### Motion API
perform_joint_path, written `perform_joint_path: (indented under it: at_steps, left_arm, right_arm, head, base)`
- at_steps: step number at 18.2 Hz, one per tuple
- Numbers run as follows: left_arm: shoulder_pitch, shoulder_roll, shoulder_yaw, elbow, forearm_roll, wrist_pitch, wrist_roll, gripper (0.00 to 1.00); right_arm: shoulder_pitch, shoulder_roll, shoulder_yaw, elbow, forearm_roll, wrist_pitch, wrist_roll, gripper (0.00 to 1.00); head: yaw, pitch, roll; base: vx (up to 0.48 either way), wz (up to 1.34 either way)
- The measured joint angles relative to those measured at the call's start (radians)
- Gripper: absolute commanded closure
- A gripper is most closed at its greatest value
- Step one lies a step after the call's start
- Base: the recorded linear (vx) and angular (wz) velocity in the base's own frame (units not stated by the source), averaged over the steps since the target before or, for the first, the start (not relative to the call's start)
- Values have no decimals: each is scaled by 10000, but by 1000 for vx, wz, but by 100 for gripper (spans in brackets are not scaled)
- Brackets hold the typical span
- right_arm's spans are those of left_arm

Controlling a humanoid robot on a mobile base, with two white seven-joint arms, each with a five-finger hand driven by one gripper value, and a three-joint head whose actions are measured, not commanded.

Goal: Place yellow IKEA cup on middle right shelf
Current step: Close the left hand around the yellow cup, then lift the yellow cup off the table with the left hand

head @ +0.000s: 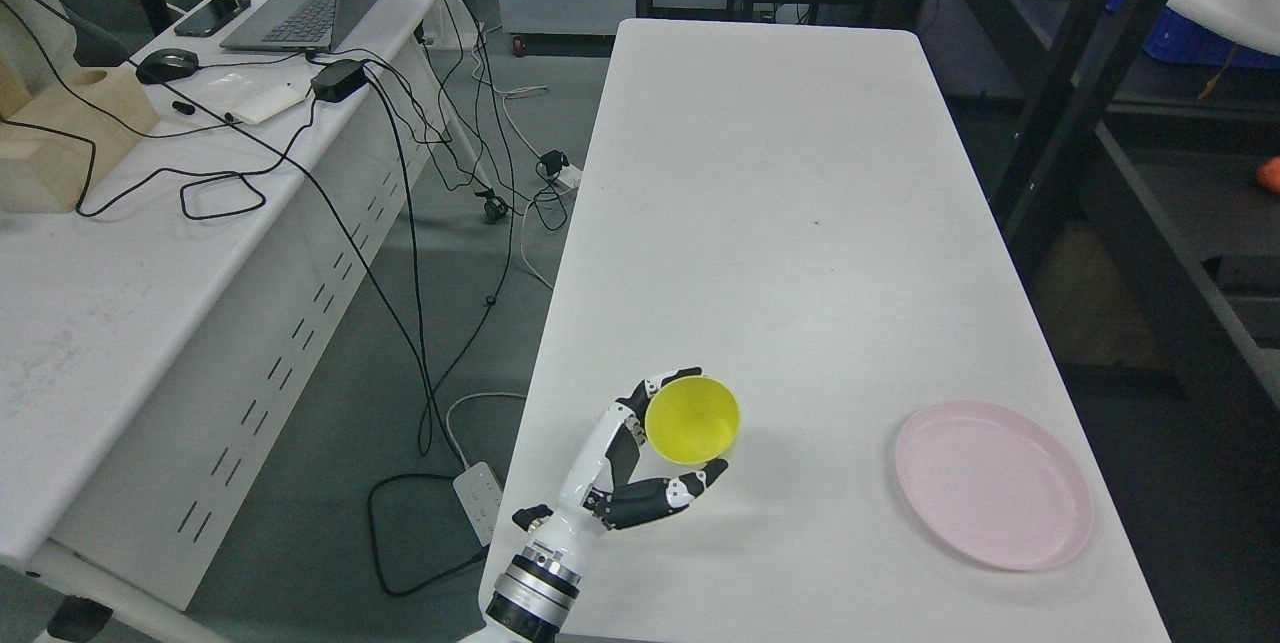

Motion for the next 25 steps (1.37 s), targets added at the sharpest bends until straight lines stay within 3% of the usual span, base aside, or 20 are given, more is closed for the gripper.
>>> perform_joint_path:
  at_steps: [6,25]
  left_arm:
    - [260,0,4,179,383,-493,0,100]
    - [610,0,345,221,554,-555,-8,100]
  right_arm:
    - [0,0,0,0,0,0,0,1]
    - [0,0,0,0,0,-2,0,0]
  head:
    - [0,0,0]
    - [0,0,0]
  base:
    - [0,0]
    - [0,0]
